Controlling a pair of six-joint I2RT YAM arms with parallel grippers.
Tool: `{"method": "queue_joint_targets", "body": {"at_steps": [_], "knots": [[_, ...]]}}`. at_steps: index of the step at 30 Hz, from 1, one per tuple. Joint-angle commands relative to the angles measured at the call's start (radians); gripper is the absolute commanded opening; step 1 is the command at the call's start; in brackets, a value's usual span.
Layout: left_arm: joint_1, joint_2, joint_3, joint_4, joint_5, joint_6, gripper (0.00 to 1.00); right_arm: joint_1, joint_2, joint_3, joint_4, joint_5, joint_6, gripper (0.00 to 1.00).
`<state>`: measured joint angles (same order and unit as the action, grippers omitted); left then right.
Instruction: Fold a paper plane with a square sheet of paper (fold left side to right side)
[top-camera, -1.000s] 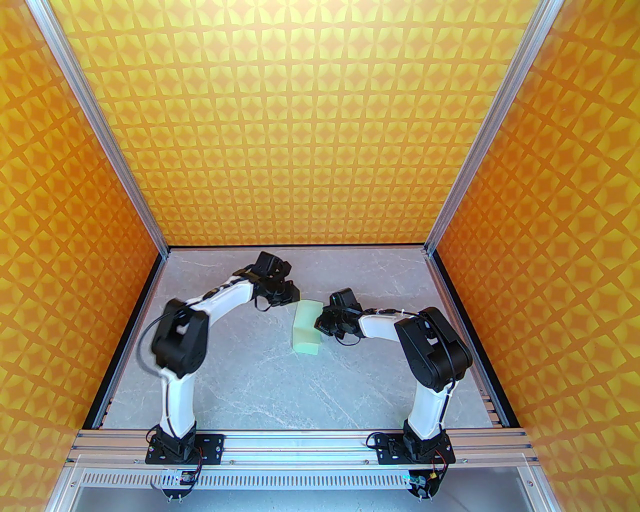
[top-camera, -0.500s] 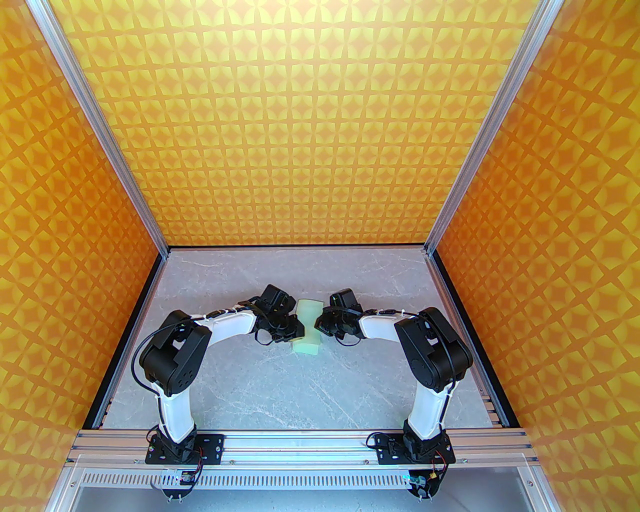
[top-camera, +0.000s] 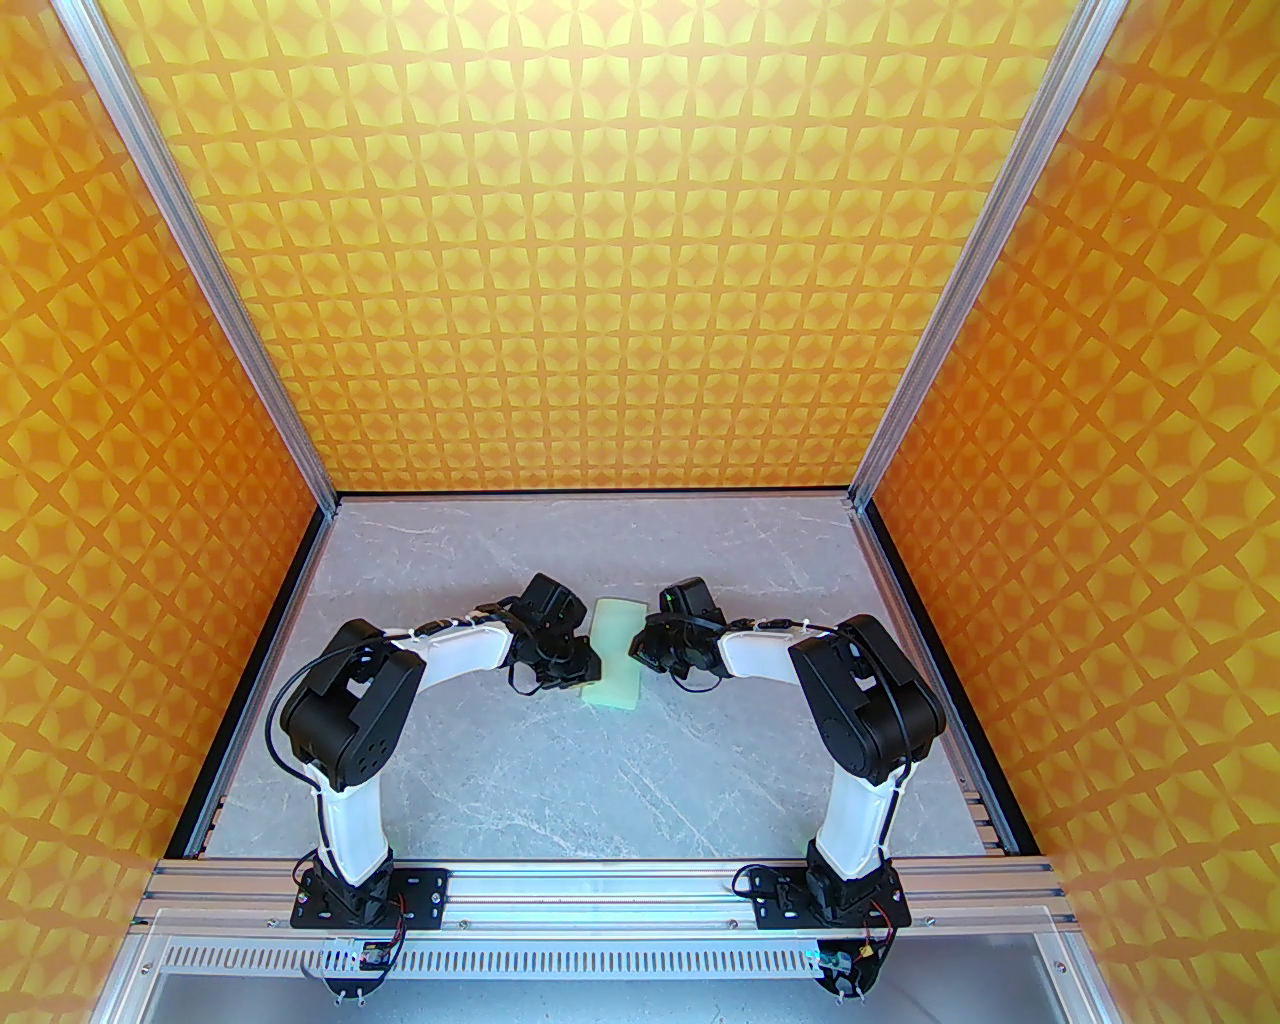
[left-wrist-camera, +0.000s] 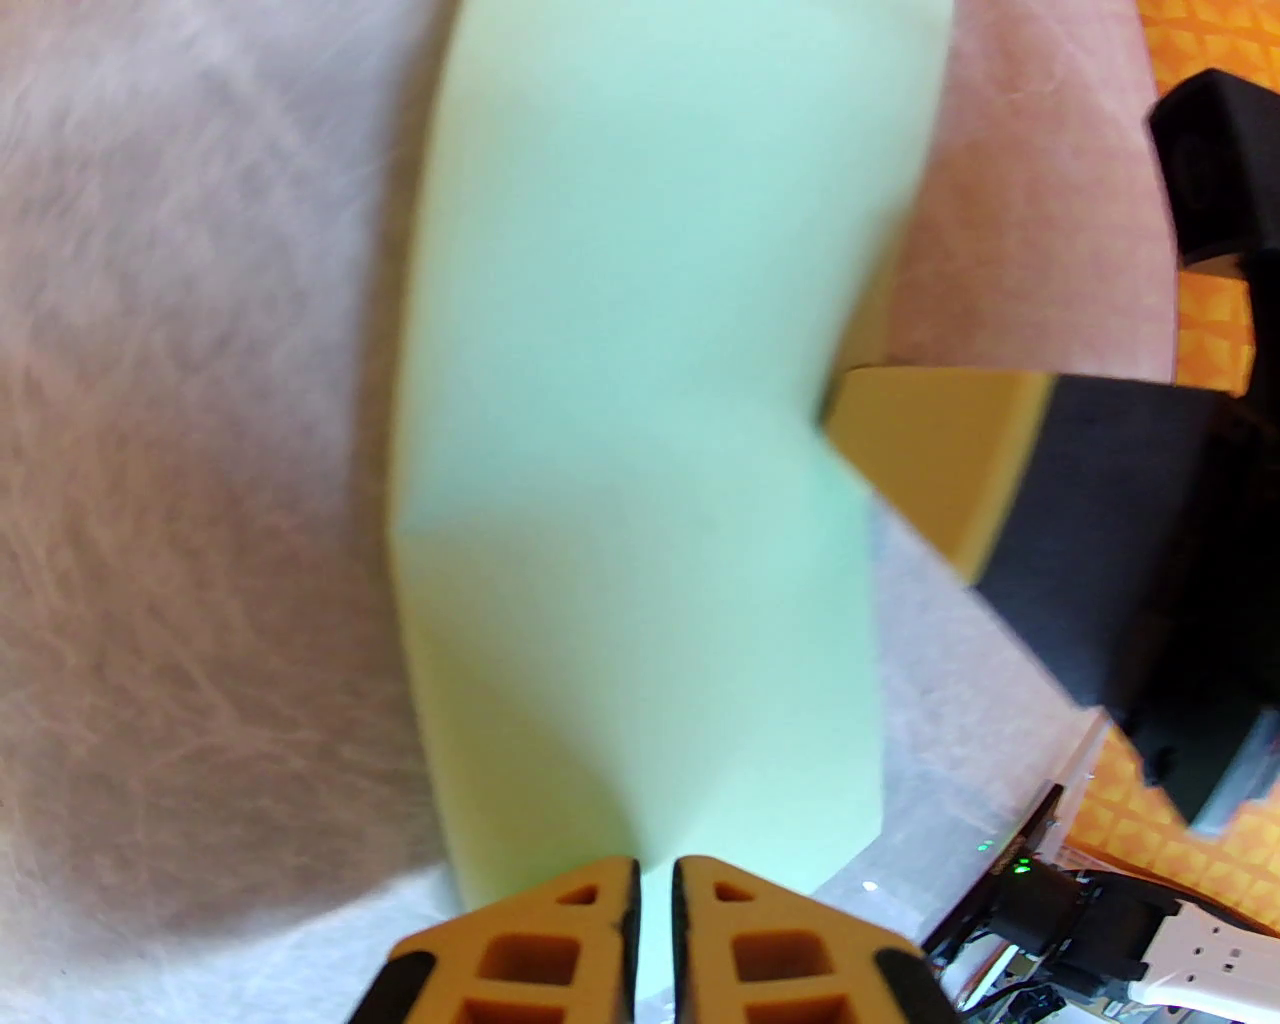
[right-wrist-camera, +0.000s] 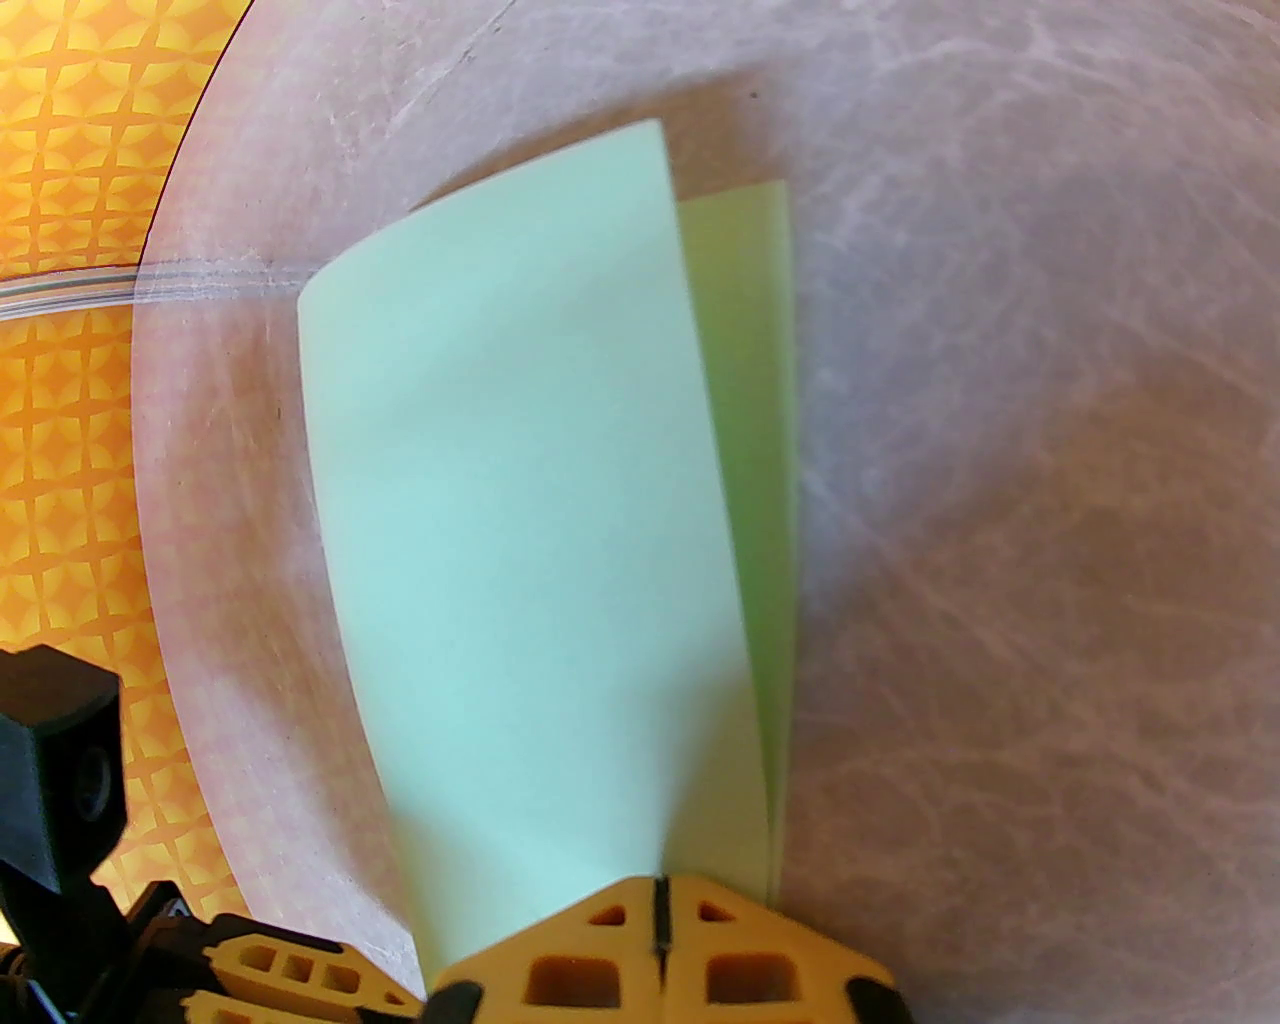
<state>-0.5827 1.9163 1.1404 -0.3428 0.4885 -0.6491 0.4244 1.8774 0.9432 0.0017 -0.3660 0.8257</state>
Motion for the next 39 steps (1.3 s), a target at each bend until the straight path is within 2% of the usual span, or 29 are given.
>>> {"method": "queue_joint_targets", "body": {"at_steps": [1,9,19,32,39], "knots": [[0.003,0.023,-0.027,-0.05,-0.041,0.046,0.16,0.002,0.036,-0.042,-0.096,0.062,-0.012,0.0],[0.003,0.008,-0.041,-0.08,-0.067,0.067,0.16,0.002,0.033,-0.042,-0.1,0.062,-0.014,0.0],[0.003,-0.085,0.024,-0.107,-0.058,0.051,0.18,0.002,0.028,-0.05,-0.098,0.063,-0.015,0.0],[-0.002,-0.012,0.082,-0.074,-0.036,0.035,0.22,0.002,0.028,-0.056,-0.091,0.061,-0.011,0.0],[-0.008,0.017,0.084,-0.114,-0.077,0.07,0.23,0.002,0.033,-0.062,-0.08,0.057,-0.004,0.0]]}}
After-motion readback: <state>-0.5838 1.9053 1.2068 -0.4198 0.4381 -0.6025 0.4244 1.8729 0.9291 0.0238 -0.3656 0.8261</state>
